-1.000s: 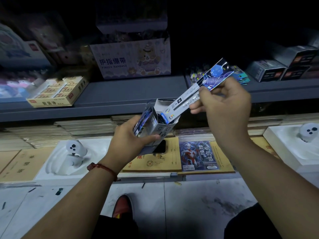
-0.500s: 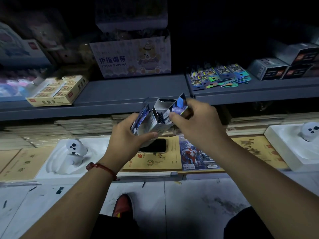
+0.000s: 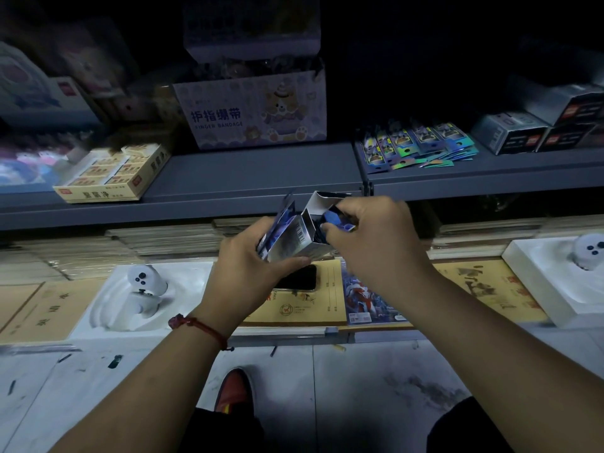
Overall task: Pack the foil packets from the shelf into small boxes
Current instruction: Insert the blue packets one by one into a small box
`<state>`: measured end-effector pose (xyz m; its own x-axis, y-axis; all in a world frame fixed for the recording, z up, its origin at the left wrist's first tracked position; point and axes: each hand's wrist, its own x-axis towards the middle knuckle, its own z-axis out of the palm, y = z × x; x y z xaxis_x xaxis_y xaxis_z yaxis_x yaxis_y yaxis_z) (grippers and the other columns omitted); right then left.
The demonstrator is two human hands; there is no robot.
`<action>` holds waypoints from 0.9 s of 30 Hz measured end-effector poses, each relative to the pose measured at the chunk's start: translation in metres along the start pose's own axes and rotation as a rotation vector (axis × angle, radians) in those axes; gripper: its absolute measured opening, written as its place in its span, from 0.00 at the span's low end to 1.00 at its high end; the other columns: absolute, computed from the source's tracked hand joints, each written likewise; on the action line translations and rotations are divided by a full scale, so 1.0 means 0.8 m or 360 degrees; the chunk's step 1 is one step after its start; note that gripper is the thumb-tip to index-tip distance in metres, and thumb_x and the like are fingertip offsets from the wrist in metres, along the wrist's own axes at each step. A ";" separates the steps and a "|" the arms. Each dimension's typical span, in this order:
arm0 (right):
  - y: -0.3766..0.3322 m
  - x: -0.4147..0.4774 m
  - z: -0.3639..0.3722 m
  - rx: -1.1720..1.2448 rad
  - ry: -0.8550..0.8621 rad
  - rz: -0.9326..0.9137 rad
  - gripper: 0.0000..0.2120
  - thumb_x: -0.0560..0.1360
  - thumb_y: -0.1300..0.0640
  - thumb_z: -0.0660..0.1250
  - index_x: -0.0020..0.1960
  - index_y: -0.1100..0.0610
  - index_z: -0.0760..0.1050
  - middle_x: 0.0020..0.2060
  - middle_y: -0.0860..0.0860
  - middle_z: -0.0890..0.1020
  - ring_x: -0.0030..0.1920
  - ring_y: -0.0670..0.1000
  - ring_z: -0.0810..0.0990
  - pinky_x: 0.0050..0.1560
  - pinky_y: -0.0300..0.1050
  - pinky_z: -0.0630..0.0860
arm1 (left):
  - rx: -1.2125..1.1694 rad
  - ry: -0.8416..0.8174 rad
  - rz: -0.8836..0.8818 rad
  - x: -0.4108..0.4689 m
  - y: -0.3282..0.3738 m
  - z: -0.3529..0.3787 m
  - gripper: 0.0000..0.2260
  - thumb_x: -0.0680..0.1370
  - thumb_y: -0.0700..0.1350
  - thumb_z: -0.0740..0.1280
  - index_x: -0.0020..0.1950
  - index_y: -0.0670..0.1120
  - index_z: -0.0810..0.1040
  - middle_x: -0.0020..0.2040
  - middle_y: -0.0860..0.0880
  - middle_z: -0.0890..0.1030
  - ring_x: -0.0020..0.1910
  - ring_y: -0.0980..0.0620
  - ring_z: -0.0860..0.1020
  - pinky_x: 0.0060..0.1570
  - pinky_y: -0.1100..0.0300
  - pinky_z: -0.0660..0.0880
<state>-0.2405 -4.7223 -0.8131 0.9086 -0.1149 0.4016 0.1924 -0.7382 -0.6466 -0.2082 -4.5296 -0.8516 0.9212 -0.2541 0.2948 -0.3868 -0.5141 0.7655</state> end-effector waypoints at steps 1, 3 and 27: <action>-0.002 -0.001 0.000 -0.0022 -0.0055 0.0001 0.08 0.75 0.61 0.73 0.38 0.60 0.81 0.30 0.54 0.80 0.31 0.52 0.77 0.30 0.40 0.69 | 0.0003 0.0005 -0.0001 0.000 0.001 0.000 0.22 0.68 0.54 0.80 0.59 0.58 0.77 0.49 0.66 0.79 0.51 0.67 0.79 0.43 0.77 0.74; -0.007 -0.003 -0.002 -0.0038 -0.0113 0.0006 0.05 0.76 0.61 0.73 0.41 0.60 0.84 0.33 0.53 0.82 0.32 0.50 0.79 0.31 0.37 0.71 | 0.0014 0.0014 0.0006 -0.001 0.001 -0.001 0.21 0.68 0.53 0.80 0.58 0.58 0.77 0.48 0.67 0.79 0.49 0.70 0.79 0.42 0.77 0.74; -0.034 -0.005 -0.021 0.0309 -0.0821 0.0323 0.11 0.76 0.58 0.71 0.57 0.59 0.80 0.34 0.54 0.84 0.21 0.48 0.78 0.25 0.40 0.74 | -0.0345 0.0161 -0.0060 -0.001 -0.008 0.018 0.19 0.69 0.49 0.80 0.54 0.64 0.79 0.50 0.57 0.85 0.52 0.56 0.84 0.50 0.56 0.82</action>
<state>-0.2557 -4.7127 -0.7866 0.9880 0.1330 -0.0787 0.0159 -0.5941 -0.8042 -0.2069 -4.5376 -0.8647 0.9386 -0.1490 0.3111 -0.3438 -0.3313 0.8787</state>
